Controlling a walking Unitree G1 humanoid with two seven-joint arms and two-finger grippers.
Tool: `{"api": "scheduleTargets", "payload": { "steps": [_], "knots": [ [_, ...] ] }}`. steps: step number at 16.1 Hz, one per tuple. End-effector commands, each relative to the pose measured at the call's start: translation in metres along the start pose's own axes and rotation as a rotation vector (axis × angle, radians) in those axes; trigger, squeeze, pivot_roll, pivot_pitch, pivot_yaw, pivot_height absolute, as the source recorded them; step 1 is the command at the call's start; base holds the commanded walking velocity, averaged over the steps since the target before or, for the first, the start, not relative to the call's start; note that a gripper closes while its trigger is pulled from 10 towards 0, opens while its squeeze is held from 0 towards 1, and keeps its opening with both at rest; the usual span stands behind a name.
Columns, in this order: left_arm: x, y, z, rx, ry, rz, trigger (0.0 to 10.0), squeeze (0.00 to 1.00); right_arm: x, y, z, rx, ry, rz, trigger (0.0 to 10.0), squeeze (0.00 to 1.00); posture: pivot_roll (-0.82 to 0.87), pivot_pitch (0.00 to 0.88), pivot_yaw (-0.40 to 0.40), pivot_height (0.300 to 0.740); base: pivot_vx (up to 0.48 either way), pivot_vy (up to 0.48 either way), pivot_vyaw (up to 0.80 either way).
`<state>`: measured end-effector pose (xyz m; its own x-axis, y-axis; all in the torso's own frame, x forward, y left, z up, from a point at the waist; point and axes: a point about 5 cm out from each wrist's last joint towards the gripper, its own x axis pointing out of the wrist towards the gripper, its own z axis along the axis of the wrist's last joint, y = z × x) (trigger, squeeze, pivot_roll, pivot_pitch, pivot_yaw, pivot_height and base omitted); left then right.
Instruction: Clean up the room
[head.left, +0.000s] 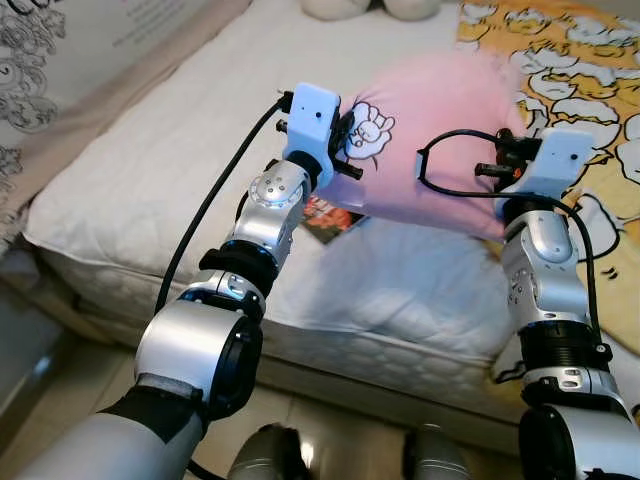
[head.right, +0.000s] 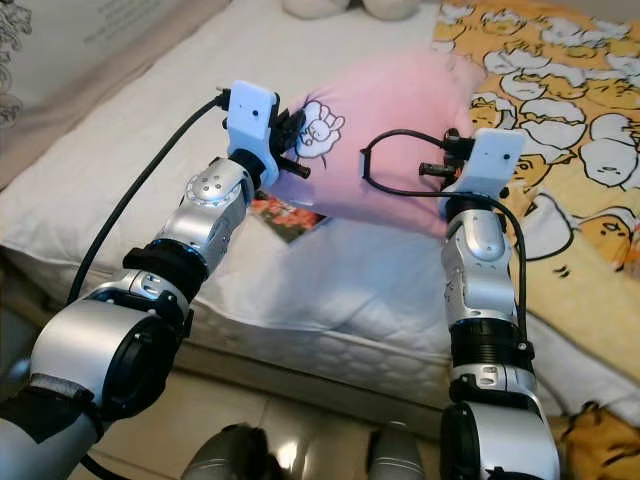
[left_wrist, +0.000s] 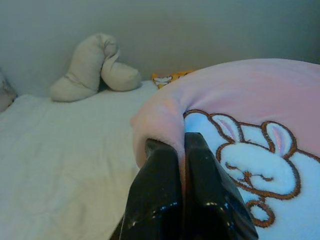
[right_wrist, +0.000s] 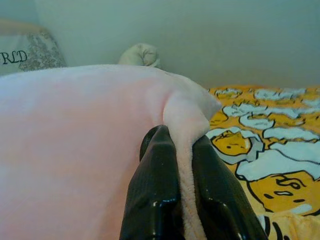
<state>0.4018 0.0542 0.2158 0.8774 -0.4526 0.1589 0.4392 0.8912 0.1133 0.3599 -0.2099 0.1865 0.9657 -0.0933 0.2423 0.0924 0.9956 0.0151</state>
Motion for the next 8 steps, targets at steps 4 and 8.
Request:
{"api": "scheduleTargets", "payload": {
  "steps": [4,8],
  "knots": [
    [-0.012,0.027,-0.009,-0.004,0.005,0.114,10.0,0.00,-0.017,0.001,-0.014,-0.047,0.041,-0.004,10.0,0.06,-0.25,0.000,0.086,0.697,0.000,0.480,0.00],
    [-0.012,0.023,-0.012,-0.014,0.019,0.117,10.0,0.00,-0.018,0.009,-0.012,-0.070,0.018,0.038,10.0,0.07,-0.26,0.000,0.085,0.697,0.000,0.480,-0.60]
  ]
}}
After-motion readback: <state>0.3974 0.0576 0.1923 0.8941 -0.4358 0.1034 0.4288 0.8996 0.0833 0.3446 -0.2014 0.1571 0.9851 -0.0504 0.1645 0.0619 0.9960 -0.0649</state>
